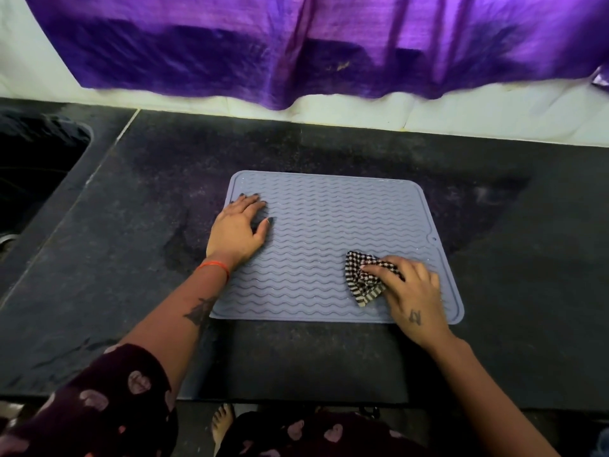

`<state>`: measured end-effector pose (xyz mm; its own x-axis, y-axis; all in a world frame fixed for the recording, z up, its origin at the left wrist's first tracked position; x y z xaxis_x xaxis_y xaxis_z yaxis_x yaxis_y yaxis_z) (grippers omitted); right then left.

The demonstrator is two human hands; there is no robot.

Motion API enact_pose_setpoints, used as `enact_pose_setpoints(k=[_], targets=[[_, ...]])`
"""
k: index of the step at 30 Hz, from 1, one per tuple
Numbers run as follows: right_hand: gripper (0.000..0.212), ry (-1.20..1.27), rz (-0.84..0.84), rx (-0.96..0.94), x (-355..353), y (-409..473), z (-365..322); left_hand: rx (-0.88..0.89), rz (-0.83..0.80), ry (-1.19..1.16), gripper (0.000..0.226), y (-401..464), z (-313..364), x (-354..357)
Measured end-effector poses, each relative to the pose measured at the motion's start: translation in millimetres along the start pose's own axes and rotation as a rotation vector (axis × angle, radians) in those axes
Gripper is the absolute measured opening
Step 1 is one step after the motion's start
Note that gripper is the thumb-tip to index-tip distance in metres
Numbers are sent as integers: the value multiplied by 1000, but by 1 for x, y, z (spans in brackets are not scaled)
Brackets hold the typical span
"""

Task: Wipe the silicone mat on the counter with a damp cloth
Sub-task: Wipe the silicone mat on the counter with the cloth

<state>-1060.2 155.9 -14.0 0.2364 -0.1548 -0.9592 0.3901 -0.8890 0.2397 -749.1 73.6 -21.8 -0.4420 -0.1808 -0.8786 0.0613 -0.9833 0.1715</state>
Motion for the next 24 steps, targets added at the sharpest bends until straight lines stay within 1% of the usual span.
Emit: enact_pose_setpoints(k=[3,5,8,11,14,17,21,24], targets=[[42,137,80,-12,-11,20,7,1,20,1,56,2,0,0],[43,138,133,19,-12,36,11,0,27,-1,56,3,1,0],[50,60,78,39,4,52,11,-4,31,-1,55,3,-1,-2],[52,10,32,-9,13,57,16,-4,34,4,54,3,-1,0],[49,92,56,-66,5,69,27,-9,36,5,53,4,-2,1],[51,57,113,-5,3,86,34,-7,49,9,51,5,-3,2],[50,-29,83,-18,18,88,30,-3,54,19,49,5,-2,2],[52,35,39,-57,16,96,40,-5,64,10,47,6,-3,1]])
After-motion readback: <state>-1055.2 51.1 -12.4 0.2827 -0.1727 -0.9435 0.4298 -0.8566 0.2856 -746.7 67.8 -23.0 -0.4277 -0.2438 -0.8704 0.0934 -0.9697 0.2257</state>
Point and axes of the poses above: each hand's wrist, its own y-axis towards the middle knuckle, its own x-axis out of the palm, z = x × y, the point moved 4 cm from there along y, towards the middle knuckle, and after that the axes turned 4 degrees about -x, right-handed, at the moved point
